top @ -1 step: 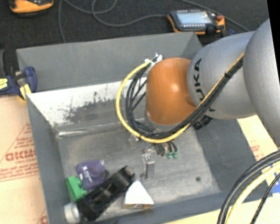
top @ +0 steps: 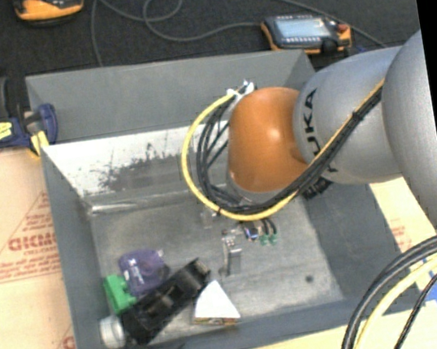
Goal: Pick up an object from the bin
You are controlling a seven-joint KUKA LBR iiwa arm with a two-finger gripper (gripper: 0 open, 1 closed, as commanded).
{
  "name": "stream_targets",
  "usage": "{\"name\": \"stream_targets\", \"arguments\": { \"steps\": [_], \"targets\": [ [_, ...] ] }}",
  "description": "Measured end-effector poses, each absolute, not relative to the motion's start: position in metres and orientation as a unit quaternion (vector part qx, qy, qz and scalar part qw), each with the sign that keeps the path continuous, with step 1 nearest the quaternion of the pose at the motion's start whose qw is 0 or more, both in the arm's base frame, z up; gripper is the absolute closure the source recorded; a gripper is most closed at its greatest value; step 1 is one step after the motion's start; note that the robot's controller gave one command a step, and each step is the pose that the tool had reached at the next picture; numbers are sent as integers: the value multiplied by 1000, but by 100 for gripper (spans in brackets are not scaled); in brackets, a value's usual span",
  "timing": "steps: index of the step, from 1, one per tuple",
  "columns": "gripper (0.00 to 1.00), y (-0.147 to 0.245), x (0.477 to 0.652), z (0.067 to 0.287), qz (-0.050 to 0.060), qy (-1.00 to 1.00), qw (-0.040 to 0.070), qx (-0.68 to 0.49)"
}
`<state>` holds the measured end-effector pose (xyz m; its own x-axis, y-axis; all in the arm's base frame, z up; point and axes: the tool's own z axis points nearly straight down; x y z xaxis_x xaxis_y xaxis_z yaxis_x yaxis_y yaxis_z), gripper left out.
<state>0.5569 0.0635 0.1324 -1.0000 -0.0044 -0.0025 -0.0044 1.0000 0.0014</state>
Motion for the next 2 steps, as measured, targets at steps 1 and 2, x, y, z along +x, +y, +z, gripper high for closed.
{"name": "stream_targets", "arguments": {
  "steps": [1,2],
  "targets": [
    [0,75,551,112,0,1000,5,-26],
    [0,85,540,85,0,999,-1,-34]
  ]
}}
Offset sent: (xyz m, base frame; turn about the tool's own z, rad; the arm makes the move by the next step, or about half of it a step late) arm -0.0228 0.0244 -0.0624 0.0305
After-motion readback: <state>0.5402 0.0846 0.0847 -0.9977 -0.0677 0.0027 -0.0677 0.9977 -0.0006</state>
